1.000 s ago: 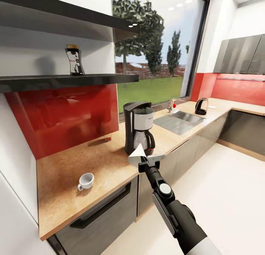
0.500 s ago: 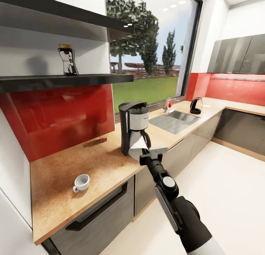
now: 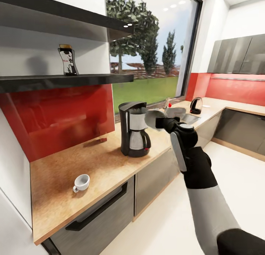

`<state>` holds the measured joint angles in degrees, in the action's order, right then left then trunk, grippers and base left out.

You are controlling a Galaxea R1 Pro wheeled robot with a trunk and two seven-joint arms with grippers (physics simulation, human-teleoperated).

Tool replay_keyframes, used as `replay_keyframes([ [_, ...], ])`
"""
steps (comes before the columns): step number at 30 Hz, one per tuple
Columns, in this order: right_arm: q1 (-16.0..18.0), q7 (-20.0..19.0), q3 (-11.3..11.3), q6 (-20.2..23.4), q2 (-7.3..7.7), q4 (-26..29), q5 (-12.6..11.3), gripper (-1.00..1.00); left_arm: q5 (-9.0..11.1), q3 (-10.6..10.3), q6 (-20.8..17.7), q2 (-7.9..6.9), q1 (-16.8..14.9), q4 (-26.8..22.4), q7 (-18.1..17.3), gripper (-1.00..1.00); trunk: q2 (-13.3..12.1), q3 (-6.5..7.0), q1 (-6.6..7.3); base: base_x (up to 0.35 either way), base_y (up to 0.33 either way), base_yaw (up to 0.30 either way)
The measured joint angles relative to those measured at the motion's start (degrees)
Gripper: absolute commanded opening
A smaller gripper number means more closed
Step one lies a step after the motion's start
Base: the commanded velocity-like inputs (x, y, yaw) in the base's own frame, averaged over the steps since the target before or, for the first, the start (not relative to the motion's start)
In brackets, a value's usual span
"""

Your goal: Set up a coffee station on the kitchen countertop: keep the coffee maker on the countertop, move the bottle of coffee from the kitchen shelf to the counter next to the coffee maker, place a paper coffee filter on top of the coffee maker, put the saucer next to the coffee maker with the coffee cup on the saucer, and place the electric kettle next to the coffee maker.

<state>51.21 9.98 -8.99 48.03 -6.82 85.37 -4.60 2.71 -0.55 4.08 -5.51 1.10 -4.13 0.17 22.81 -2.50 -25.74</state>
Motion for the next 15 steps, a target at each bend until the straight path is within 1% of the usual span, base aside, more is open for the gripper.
replay_keyframes([
  [1,3.15,-0.02,1.61,3.49,0.00,-1.02,0.01,-1.00,0.00,-0.03,-0.01,-0.01,0.01,0.39,0.00,1.00,-0.02,0.00,-0.01,0.000,0.000,0.000],
  [2,5.36,-0.03,2.29,5.37,-0.01,-1.92,-0.08,-1.00,0.00,-0.05,-0.01,-0.02,0.02,0.70,0.00,1.00,-0.01,0.00,0.00,0.000,0.000,0.000],
  [3,9.13,0.01,2.97,7.49,-0.02,-4.13,-0.07,-1.00,-0.01,-0.11,-0.03,0.01,0.02,1.15,-0.01,1.00,-0.03,0.01,-0.01,0.000,0.000,0.000],
  [4,12.08,0.04,3.24,8.26,-0.02,-6.45,-0.12,-1.00,-0.01,-0.15,-0.20,0.04,0.03,1.41,-0.01,1.00,-0.01,0.00,0.00,0.000,0.000,0.000],
  [5,13.89,0.04,3.36,8.55,-0.02,-8.37,-0.16,-1.00,-0.01,-0.18,-0.47,0.08,0.03,1.65,0.02,1.00,-0.01,-0.01,0.00,0.000,0.000,0.000],
  [6,17.92,0.07,3.49,8.91,-0.03,-14.14,-0.22,-1.00,0.00,-0.23,-2.15,0.13,0.03,2.18,0.07,1.00,-0.03,0.00,-0.01,0.000,0.000,0.000],
  [7,24.24,0.00,3.60,9.10,-0.08,-25.83,-3.91,-1.00,-0.01,-0.30,-6.06,0.23,0.02,2.53,0.92,1.00,-0.01,0.00,0.00,0.000,0.000,0.000],
  [8,25.84,0.01,3.62,9.13,-0.08,-29.07,-5.15,-1.00,-0.03,-0.30,-6.50,0.29,0.02,2.54,1.16,1.00,-0.02,-0.01,-0.01,0.000,0.000,0.000],
  [9,28.38,0.02,3.65,9.14,-0.10,-33.80,-7.64,-1.00,-0.02,-0.29,-6.95,0.36,0.02,2.57,1.50,1.00,-0.01,-0.01,-0.01,0.000,0.000,0.000],
  [11,33.87,0.04,3.71,9.17,-0.09,-43.47,-12.10,-1.00,-0.01,-0.25,-7.50,0.49,0.03,2.63,1.95,1.00,-0.01,-0.01,-0.01,0.000,0.000,0.000],
  [12,36.43,0.06,3.74,9.17,-0.08,-47.80,-13.78,-1.00,-0.01,-0.24,-7.65,0.51,0.03,2.66,2.06,1.00,-0.01,-0.01,-0.01,0.000,0.000,0.000],
  [13,39.75,0.09,3.81,9.21,-0.07,-53.25,-15.47,-1.00,-0.01,-0.24,-7.78,0.53,0.03,2.74,2.16,1.00,-0.01,0.00,-0.01,0.000,0.000,0.000],
  [15,42.34,0.14,3.90,9.24,-0.03,-57.43,-16.38,-1.00,-0.01,-0.23,-7.86,0.55,0.04,2.86,2.30,1.00,-0.01,-0.01,0.00,0.000,0.000,0.000],
])
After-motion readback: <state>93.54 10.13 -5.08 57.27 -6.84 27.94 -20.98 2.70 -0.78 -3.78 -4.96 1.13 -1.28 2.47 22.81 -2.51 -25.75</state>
